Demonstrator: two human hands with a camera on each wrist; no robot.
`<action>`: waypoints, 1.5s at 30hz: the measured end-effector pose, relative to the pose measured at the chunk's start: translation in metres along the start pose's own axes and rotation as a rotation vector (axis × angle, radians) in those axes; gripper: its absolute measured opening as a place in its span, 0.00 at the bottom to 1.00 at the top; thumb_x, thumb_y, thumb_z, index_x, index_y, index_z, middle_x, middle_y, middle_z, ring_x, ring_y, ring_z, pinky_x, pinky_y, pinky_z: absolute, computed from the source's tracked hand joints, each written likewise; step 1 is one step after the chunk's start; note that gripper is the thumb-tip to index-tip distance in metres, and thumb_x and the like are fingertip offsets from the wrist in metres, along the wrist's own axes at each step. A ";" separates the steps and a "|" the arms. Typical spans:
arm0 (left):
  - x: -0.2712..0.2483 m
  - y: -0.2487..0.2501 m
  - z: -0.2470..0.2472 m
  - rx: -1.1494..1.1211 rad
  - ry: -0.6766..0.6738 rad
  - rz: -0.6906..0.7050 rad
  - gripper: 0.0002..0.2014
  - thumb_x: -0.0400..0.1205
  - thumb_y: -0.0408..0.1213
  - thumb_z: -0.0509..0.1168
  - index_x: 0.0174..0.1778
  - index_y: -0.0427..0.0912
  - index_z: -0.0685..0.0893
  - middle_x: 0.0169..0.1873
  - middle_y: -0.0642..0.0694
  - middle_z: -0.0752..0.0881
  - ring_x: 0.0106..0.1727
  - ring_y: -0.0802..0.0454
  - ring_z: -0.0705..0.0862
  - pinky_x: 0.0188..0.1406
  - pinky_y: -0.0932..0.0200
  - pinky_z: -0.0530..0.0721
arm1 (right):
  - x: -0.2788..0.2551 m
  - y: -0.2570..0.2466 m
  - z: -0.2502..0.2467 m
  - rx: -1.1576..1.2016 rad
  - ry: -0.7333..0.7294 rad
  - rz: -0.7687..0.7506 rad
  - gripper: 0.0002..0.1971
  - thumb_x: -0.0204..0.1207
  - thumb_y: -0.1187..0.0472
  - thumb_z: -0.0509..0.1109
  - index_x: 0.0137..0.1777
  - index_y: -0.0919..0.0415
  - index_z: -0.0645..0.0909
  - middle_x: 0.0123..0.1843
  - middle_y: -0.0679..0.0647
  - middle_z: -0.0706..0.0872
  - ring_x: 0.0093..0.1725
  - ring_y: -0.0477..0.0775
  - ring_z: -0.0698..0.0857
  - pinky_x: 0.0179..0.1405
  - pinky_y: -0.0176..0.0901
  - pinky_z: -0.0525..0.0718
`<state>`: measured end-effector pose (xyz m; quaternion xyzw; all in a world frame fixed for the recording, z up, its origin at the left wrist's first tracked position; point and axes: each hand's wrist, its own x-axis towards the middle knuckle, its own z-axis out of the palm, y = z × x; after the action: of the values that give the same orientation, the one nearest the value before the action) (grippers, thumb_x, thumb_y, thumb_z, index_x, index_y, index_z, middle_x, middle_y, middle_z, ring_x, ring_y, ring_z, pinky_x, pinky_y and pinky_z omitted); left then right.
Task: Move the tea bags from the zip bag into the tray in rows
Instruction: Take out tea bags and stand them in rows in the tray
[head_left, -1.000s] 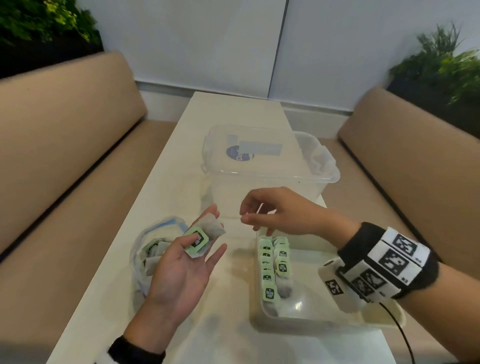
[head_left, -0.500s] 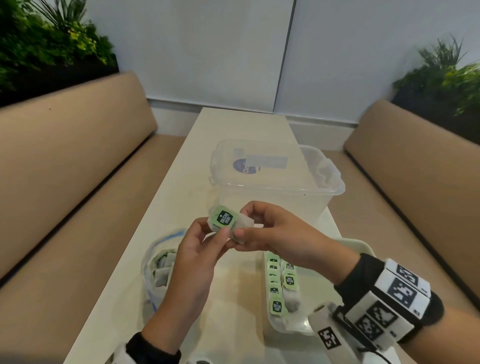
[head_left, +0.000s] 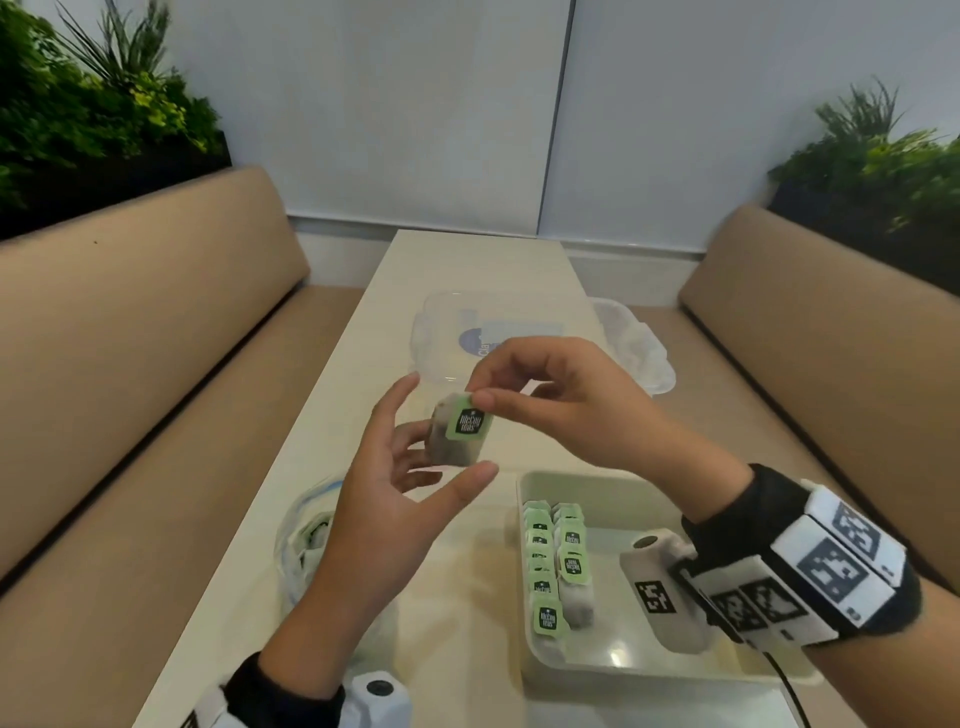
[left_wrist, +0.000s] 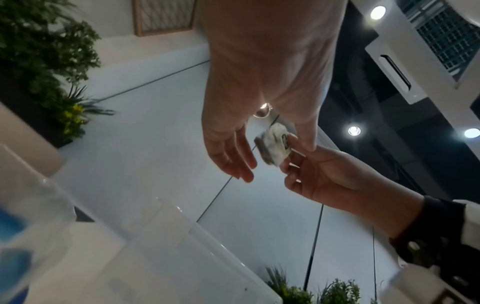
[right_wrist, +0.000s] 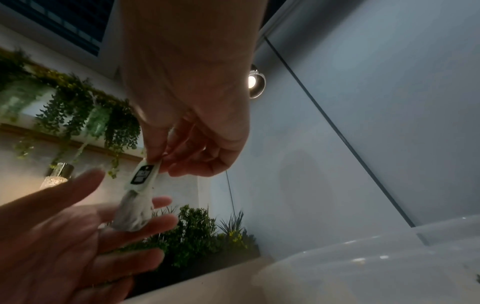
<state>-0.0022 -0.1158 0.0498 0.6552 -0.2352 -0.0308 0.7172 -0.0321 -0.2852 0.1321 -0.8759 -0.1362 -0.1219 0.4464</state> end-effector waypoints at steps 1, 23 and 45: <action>-0.001 0.000 0.002 -0.047 0.004 -0.016 0.40 0.60 0.52 0.78 0.69 0.65 0.71 0.52 0.50 0.89 0.51 0.52 0.89 0.52 0.58 0.85 | 0.001 -0.003 -0.002 0.005 0.007 -0.013 0.02 0.75 0.60 0.73 0.43 0.52 0.85 0.40 0.44 0.88 0.41 0.44 0.84 0.35 0.31 0.77; -0.013 0.022 0.015 -0.105 0.183 0.175 0.14 0.73 0.38 0.74 0.53 0.47 0.84 0.42 0.53 0.92 0.38 0.51 0.91 0.38 0.68 0.84 | -0.005 -0.010 -0.014 0.322 0.013 -0.018 0.03 0.75 0.67 0.69 0.44 0.58 0.81 0.37 0.47 0.87 0.37 0.45 0.85 0.41 0.37 0.86; -0.118 -0.131 -0.074 0.392 -0.672 -0.479 0.12 0.78 0.57 0.68 0.57 0.69 0.85 0.67 0.51 0.82 0.76 0.46 0.72 0.71 0.54 0.75 | -0.054 0.083 -0.023 -0.822 -0.790 0.393 0.21 0.77 0.71 0.60 0.54 0.47 0.88 0.54 0.49 0.86 0.49 0.52 0.83 0.55 0.47 0.82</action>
<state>-0.0448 -0.0238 -0.1126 0.7682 -0.2981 -0.3619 0.4360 -0.0562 -0.3579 0.0651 -0.9645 -0.0690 0.2550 0.0011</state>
